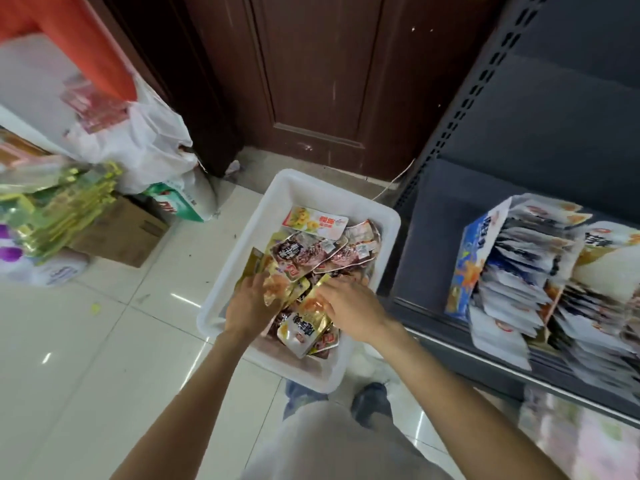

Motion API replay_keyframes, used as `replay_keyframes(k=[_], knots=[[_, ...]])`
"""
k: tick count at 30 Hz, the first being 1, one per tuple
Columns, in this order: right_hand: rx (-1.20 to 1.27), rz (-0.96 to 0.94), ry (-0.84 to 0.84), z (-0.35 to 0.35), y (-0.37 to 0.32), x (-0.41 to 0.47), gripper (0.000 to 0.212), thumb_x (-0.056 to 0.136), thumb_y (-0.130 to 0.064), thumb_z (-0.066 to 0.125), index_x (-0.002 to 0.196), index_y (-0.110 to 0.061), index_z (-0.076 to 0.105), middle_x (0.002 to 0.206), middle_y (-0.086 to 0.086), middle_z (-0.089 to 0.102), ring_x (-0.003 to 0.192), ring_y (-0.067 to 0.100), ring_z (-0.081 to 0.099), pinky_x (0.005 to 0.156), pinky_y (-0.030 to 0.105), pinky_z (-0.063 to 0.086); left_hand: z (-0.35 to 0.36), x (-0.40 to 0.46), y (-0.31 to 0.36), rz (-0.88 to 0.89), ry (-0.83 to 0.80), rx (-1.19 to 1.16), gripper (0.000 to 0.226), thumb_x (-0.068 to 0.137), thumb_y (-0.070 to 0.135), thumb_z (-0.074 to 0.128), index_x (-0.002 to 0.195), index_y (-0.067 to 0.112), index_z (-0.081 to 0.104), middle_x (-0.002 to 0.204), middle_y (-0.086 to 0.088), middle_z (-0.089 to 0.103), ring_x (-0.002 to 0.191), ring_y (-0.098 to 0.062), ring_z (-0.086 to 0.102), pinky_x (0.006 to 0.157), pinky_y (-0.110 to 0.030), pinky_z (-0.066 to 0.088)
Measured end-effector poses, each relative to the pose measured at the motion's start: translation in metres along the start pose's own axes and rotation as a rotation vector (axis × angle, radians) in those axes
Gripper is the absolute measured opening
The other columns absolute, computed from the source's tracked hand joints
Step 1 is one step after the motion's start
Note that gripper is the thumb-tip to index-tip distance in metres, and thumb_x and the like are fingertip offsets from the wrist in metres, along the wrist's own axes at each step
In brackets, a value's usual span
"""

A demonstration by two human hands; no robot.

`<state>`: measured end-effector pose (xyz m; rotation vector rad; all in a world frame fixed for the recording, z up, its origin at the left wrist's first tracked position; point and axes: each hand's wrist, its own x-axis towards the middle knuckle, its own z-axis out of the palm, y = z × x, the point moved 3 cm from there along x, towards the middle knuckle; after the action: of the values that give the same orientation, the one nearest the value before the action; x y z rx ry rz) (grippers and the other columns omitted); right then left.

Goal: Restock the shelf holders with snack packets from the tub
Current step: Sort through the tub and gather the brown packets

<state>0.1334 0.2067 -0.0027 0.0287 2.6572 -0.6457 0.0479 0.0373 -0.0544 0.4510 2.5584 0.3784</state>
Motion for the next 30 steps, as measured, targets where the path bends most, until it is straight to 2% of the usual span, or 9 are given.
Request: replay_keyframes(k=[5, 8, 11, 16, 19, 23, 26, 28, 30], knots=[[-0.183, 0.195, -0.095, 0.042, 0.014, 0.044, 0.064, 0.089, -0.041, 0.06, 0.143, -0.021, 0.033, 0.154, 0.009, 0.024, 0.142, 0.032, 0.019, 0.115, 0.055, 0.017, 0.032, 0.025, -0.011, 0.024, -0.221, 0.224, 0.067, 0.092, 0.046, 0.017, 0.148, 0.009, 0.012, 0.151, -0.018, 0.025, 0.135, -0.034, 0.032, 0.11, -0.045, 0.033], [-0.362, 0.096, -0.164, 0.054, 0.01, 0.054, 0.082, 0.08, -0.043, 0.07, 0.147, -0.027, 0.025, 0.157, 0.01, 0.016, 0.145, 0.035, 0.01, 0.117, 0.056, 0.007, 0.039, 0.03, -0.01, -0.012, -0.229, 0.195, 0.078, 0.094, 0.056, 0.033, 0.148, 0.007, 0.006, 0.149, -0.022, 0.025, 0.133, -0.036, 0.033, 0.11, -0.044, 0.03], [-0.468, -0.015, -0.217, 0.063, 0.002, 0.06, 0.075, 0.075, -0.029, 0.076, 0.14, -0.023, 0.04, 0.151, 0.015, 0.028, 0.143, 0.033, 0.019, 0.117, 0.049, 0.0, 0.041, 0.031, -0.012, 0.027, -0.164, 0.24, 0.069, 0.095, 0.049, 0.042, 0.147, 0.012, 0.014, 0.142, -0.02, 0.034, 0.124, -0.035, 0.043, 0.101, -0.043, 0.042], [-0.522, 0.084, -0.141, 0.046, 0.013, 0.071, 0.074, 0.075, -0.042, 0.074, 0.137, -0.018, 0.041, 0.137, 0.015, 0.042, 0.129, 0.03, 0.035, 0.113, 0.045, 0.021, 0.033, 0.032, -0.021, 0.007, -0.125, 0.119, 0.075, 0.084, 0.063, 0.054, 0.139, 0.02, 0.025, 0.128, -0.011, 0.04, 0.111, -0.031, 0.05, 0.086, -0.041, 0.049], [-0.467, 0.057, -0.022, 0.035, 0.014, 0.066, 0.066, 0.077, -0.039, 0.073, 0.134, -0.019, 0.046, 0.14, 0.011, 0.044, 0.133, 0.026, 0.036, 0.117, 0.046, 0.013, 0.027, 0.035, -0.023, 0.018, -0.072, 0.08, 0.075, 0.084, 0.062, 0.053, 0.139, 0.018, 0.027, 0.121, -0.011, 0.044, 0.107, -0.03, 0.054, 0.083, -0.041, 0.049], [-0.417, 0.011, 0.257, 0.007, 0.013, 0.052, 0.029, 0.072, -0.022, 0.08, 0.099, -0.019, 0.069, 0.099, 0.002, 0.072, 0.106, 0.02, 0.063, 0.113, 0.042, 0.026, 0.027, 0.033, -0.023, 0.034, -0.039, 0.051, 0.064, 0.091, 0.047, 0.053, 0.14, 0.014, 0.026, 0.121, -0.013, 0.05, 0.11, -0.029, 0.054, 0.085, -0.039, 0.052], [-0.234, 0.125, 0.319, -0.013, 0.014, 0.035, 0.018, 0.083, -0.022, 0.071, 0.1, -0.016, 0.066, 0.086, 0.0, 0.072, 0.083, 0.021, 0.067, 0.095, 0.035, 0.046, 0.024, 0.03, -0.024, 0.026, -0.009, 0.015, 0.057, 0.092, 0.04, 0.054, 0.137, 0.012, 0.033, 0.119, -0.012, 0.053, 0.109, -0.027, 0.053, 0.089, -0.038, 0.049], [0.019, 0.302, 0.395, -0.023, 0.017, 0.023, 0.03, 0.087, -0.018, 0.066, 0.116, -0.017, 0.058, 0.084, -0.001, 0.068, 0.074, 0.021, 0.064, 0.073, 0.031, 0.048, 0.018, 0.026, -0.024, 0.043, 0.015, -0.028, 0.04, 0.094, 0.031, 0.053, 0.128, 0.011, 0.047, 0.116, -0.013, 0.055, 0.104, -0.029, 0.055, 0.086, -0.039, 0.047], [0.469, 0.457, 0.455, -0.029, 0.016, 0.011, 0.045, 0.087, -0.011, 0.067, 0.126, -0.019, 0.048, 0.092, -0.005, 0.067, 0.078, 0.014, 0.064, 0.066, 0.026, 0.046, 0.008, 0.018, -0.023, 0.053, 0.06, -0.151, 0.022, 0.093, 0.02, 0.055, 0.112, 0.009, 0.059, 0.11, -0.013, 0.059, 0.089, -0.03, 0.06, 0.071, -0.038, 0.049]])
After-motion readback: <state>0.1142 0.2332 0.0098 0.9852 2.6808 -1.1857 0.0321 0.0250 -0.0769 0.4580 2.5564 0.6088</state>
